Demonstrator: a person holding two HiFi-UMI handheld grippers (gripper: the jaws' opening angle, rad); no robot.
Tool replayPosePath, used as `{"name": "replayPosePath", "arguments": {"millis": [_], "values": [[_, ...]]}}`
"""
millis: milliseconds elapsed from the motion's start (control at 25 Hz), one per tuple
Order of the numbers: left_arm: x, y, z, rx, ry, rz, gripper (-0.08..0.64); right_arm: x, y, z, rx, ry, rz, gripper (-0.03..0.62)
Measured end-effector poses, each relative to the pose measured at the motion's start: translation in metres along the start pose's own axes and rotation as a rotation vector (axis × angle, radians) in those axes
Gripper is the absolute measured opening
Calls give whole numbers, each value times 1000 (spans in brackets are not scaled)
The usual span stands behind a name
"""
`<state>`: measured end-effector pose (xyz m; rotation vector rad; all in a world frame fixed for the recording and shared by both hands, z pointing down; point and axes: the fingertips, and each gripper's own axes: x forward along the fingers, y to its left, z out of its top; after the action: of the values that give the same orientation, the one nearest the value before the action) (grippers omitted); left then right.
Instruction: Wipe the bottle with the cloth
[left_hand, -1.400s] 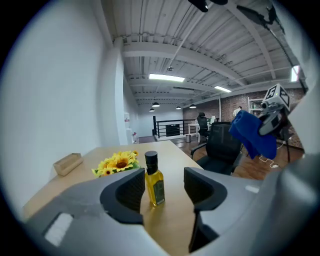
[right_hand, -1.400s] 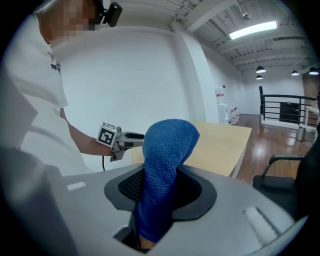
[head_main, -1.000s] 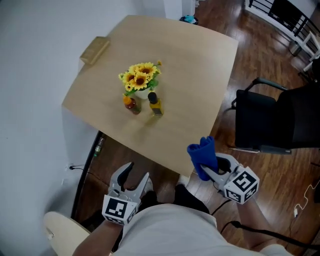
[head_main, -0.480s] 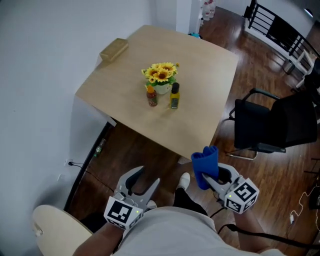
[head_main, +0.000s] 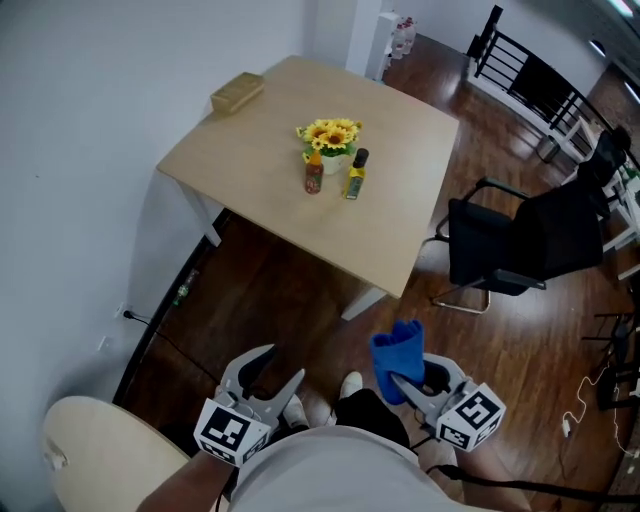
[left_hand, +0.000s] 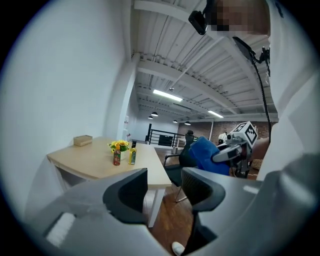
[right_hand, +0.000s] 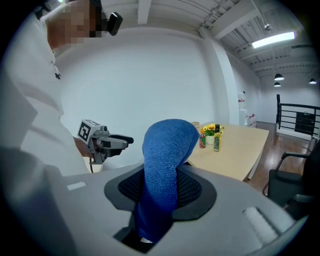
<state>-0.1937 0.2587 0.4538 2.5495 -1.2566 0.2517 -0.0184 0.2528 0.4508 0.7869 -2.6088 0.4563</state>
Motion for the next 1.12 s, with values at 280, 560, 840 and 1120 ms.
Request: {"name": "replayPosePath", "arguments": {"millis": [280, 560, 840, 1120], "values": [[-2, -27, 18, 25, -34, 24, 225, -43, 14, 5, -41, -54, -9, 146], [27, -89, 40, 47, -60, -31, 225, -97, 9, -6, -42, -100, -25, 146], [32, -137, 29, 44, -10, -67, 225, -131, 14, -29, -16, -106, -27, 146], [29, -167, 23, 50, -19, -69, 224, -148, 19, -50, -15, -106, 1, 146]]}}
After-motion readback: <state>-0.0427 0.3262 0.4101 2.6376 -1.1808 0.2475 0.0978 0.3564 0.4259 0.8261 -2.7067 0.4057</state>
